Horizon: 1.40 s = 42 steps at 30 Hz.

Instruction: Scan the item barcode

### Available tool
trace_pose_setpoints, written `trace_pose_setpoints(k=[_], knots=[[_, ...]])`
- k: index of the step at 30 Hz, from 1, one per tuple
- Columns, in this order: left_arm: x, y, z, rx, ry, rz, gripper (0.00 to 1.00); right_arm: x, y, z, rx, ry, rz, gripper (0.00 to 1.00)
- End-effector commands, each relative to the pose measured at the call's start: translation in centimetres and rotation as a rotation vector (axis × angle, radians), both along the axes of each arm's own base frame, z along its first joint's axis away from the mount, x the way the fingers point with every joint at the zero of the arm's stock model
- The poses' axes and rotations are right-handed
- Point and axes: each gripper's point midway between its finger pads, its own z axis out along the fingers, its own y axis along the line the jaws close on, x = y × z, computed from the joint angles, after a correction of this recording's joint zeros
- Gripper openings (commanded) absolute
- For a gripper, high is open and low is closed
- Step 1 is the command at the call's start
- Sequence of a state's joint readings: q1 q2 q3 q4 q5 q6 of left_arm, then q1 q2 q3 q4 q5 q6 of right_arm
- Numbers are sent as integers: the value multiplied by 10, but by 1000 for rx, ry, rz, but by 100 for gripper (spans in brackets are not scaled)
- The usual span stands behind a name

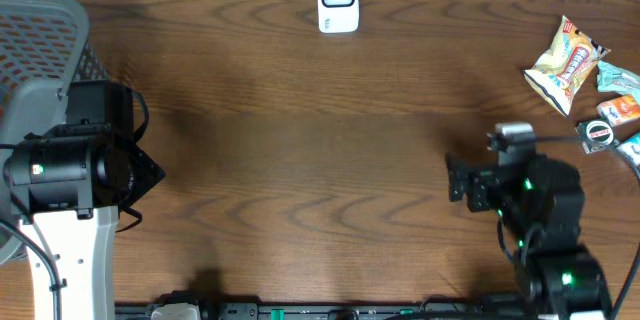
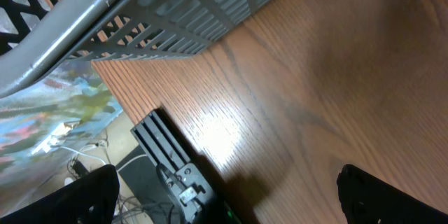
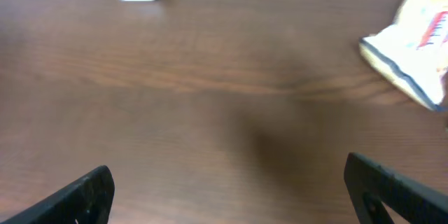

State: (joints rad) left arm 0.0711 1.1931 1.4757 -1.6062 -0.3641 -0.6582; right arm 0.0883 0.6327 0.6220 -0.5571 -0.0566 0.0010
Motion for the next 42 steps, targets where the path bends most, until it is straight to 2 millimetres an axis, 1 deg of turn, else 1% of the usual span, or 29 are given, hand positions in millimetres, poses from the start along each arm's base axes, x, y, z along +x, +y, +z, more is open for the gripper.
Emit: trace_pose_setpoints(k=[1,5,11,16,22,27,29,31,33,39,42], knots=[[-2,1,1,1,-5,16,98,-4,-8,-6,-15,-95,-4,99],[-2,1,1,1,-5,16,98,-5,-13,-7,-14,-206,-24,99],[-2,1,1,1,-5,16,98,-2,-11,-14,-4,-355,-12,99],[-2,1,1,1,-5,16,98,-3,-13,-23,-3,-444,-21,99],[-2,1,1,1,-5,16,98,-6,-15,-24,-4,-543,-27,99],[-2,1,1,1,-5,16,98,-10,-17,-25,-37,-554,-28,99],[-2,1,1,1,-5,16,98,-12,-18,-29,-61,-542,-27,99],[-2,1,1,1,-5,16,97,-12,-21,-37,-74,-509,-33,99],[-2,1,1,1,-5,16,98,-12,-23,-37,-76,-508,-42,99],[-2,1,1,1,-5,16,98,-12,-38,-38,-94,-500,-111,99],[-2,1,1,1,-5,16,97,-12,-44,-39,-61,-496,-153,99]])
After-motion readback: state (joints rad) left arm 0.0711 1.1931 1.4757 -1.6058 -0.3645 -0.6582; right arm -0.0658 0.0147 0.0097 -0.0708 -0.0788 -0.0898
